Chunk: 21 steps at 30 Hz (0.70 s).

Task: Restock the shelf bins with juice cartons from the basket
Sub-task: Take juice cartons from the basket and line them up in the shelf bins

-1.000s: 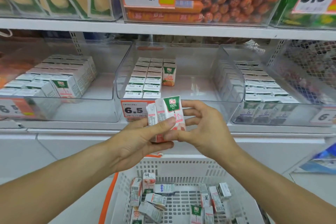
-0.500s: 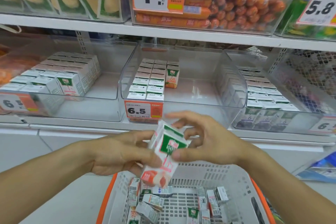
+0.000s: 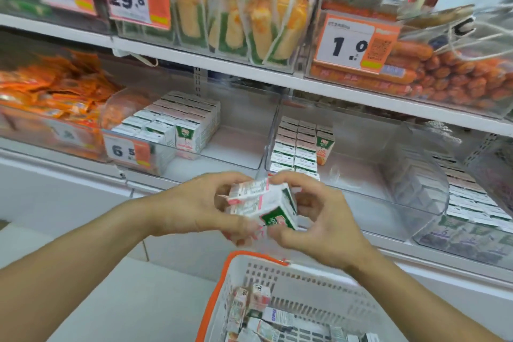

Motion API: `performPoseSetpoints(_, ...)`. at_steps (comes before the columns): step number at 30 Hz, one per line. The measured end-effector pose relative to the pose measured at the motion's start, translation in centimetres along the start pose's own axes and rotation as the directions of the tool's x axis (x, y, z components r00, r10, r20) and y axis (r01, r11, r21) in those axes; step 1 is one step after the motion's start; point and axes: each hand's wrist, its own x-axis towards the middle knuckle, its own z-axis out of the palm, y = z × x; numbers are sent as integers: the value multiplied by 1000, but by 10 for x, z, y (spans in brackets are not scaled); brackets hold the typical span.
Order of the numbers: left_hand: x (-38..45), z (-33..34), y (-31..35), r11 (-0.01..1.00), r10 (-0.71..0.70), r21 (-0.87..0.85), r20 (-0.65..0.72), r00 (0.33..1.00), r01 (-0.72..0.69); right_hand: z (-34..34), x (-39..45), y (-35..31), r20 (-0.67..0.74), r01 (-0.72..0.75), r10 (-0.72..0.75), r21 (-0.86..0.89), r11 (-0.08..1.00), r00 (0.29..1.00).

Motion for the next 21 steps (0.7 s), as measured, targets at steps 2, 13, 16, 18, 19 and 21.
performPoseSetpoints(2,-6,-21,4,995,85,-40,-151,985,-92,7,26,-12,-53,58,-58,-1,998,997)
performPoseSetpoints(13,-8,-98,-65,829,177,472,-731,659,301,64,172,-36,-128,49,-91,-296,954,988)
performPoseSetpoints(16,-9,-105,-83,729,167,556,-711,683,399,76,196,-34,-20,13,-24,-444,896,1000)
performPoseSetpoints(18,-8,-105,-88,700,166,580,-699,696,416,84,208,-33,78,2,46,-531,848,996)
performPoseSetpoints(19,-8,-105,-90,696,167,585,-696,699,416,89,214,-33,118,4,77,-564,826,990)
performPoseSetpoints(21,-6,-104,-93,699,167,591,-681,713,402,98,224,-31,151,-13,131,-610,793,980)
